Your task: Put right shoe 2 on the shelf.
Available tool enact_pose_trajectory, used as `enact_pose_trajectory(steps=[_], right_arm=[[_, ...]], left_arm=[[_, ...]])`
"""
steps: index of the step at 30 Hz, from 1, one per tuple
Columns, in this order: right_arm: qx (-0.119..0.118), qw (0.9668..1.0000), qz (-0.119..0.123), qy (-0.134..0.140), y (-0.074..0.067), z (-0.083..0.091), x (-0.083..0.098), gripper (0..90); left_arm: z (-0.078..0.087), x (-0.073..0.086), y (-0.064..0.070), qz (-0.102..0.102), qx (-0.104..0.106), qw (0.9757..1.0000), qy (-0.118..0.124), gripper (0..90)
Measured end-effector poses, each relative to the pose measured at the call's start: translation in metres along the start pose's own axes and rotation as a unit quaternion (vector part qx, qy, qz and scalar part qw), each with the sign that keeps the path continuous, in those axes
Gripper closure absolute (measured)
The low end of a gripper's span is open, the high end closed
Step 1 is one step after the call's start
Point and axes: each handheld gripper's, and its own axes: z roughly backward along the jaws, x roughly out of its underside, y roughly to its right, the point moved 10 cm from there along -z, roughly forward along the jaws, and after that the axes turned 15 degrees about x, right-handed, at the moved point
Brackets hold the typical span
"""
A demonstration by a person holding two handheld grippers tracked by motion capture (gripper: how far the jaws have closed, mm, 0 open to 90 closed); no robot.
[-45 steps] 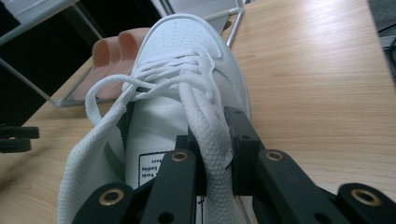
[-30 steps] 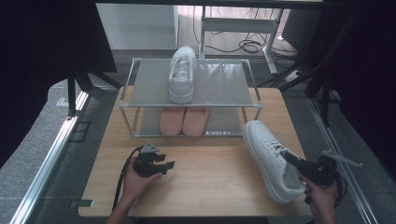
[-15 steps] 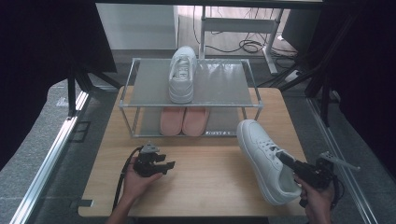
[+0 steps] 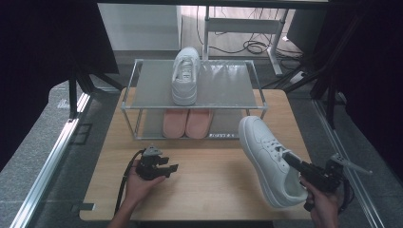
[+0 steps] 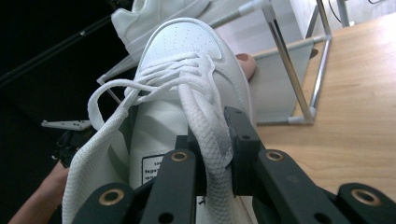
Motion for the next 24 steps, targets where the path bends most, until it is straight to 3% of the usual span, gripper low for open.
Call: enact_pose_trajectory(steps=[24], right_arm=[[-0.03, 0.9988, -0.01, 0.037, -0.03, -0.005, -0.036, 82.1]], left_arm=[[0.002, -0.001, -0.001, 0.0, -0.002, 1.0, 0.003, 46.4]])
